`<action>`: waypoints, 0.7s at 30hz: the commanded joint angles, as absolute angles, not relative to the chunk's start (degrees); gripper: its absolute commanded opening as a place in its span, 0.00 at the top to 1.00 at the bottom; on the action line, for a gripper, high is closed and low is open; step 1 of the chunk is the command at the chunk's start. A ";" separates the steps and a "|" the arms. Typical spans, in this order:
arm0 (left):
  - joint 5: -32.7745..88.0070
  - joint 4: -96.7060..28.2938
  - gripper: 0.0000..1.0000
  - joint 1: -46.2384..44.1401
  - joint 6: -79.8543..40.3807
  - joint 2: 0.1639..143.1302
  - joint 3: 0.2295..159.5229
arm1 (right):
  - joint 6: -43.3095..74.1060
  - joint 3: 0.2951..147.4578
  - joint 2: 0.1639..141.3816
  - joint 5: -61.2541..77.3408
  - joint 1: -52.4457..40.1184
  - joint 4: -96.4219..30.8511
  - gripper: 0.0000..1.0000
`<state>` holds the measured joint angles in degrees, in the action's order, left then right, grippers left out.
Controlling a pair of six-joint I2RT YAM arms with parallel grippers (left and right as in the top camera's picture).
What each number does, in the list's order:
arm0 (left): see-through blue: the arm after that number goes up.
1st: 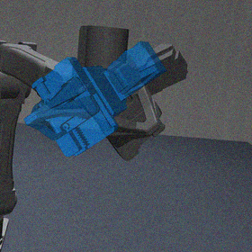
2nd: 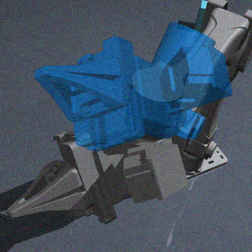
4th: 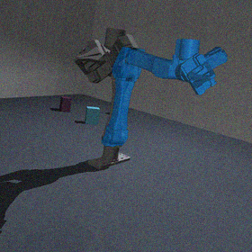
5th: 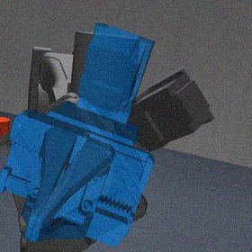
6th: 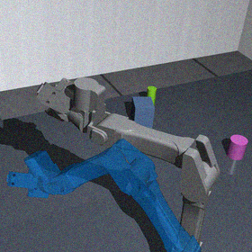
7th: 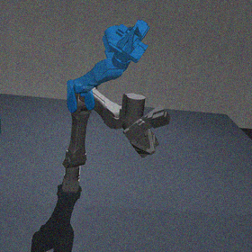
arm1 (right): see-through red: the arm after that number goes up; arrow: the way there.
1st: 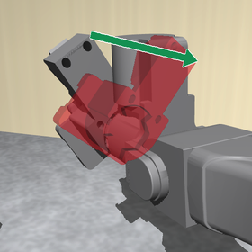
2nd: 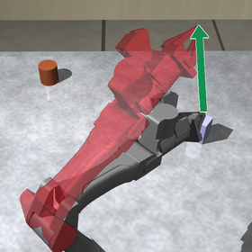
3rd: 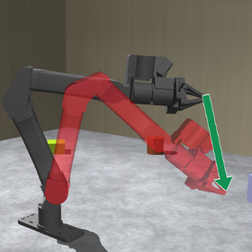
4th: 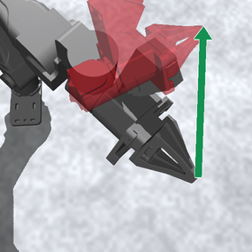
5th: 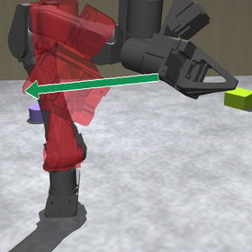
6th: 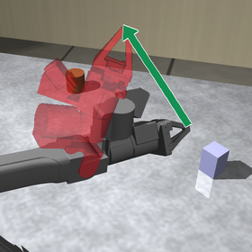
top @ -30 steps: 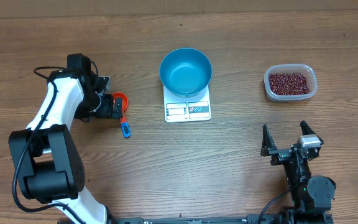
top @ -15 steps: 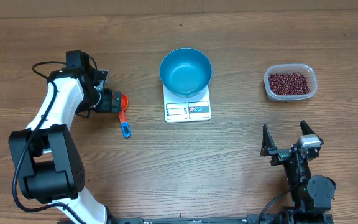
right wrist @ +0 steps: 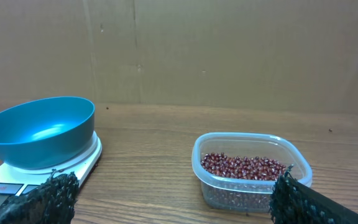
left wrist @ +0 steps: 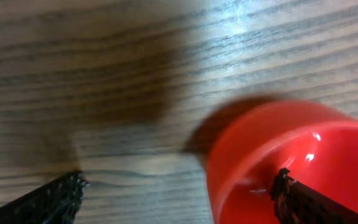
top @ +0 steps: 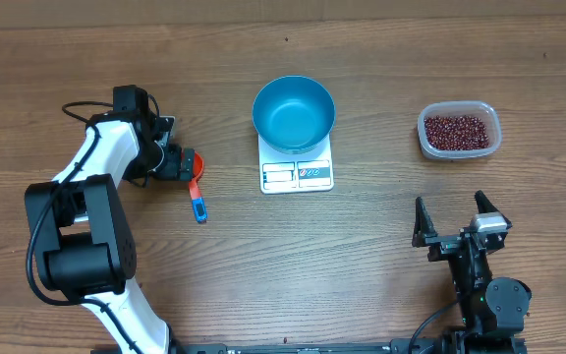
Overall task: Scoop item into bowl and weigh 150g on scale
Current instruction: 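Lower the left gripper and close it on the red scoop's rim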
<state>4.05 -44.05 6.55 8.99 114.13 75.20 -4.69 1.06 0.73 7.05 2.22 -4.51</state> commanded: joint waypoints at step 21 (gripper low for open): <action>4.05 -43.70 0.00 7.11 8.58 114.98 76.14 | -4.78 0.45 0.16 6.63 1.98 -4.27 0.00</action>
<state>4.05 -43.68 6.55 8.97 114.13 75.22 -4.73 1.06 0.73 7.03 2.22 -4.51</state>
